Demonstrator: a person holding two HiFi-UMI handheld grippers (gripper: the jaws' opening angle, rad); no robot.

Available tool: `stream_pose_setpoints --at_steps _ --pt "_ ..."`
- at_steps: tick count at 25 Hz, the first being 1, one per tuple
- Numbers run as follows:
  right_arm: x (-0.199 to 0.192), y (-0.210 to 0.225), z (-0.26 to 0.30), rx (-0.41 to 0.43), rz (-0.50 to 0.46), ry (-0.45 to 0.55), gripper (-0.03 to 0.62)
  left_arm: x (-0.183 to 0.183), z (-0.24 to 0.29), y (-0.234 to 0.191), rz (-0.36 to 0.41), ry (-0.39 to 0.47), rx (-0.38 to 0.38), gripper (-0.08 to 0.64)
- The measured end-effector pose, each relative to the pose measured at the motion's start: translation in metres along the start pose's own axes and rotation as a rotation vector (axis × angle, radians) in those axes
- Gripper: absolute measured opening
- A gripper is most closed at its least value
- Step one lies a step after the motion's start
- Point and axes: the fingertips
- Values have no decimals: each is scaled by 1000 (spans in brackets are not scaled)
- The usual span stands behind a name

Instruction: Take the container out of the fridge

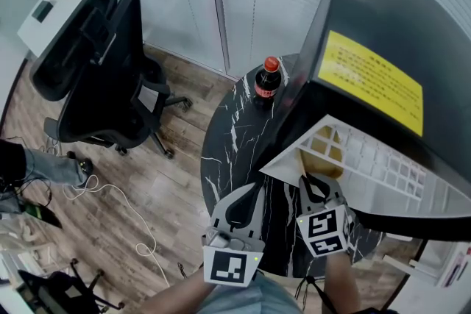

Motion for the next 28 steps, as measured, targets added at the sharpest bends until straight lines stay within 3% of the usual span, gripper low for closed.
stream_pose_setpoints --at_steps 28 --pt "-22 -40 -76 1 -9 74 39 12 -58 50 47 61 -14 14"
Point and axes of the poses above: the fingertips, and each gripper's own axes: z forward along the fingers, y to its right, x out of its top
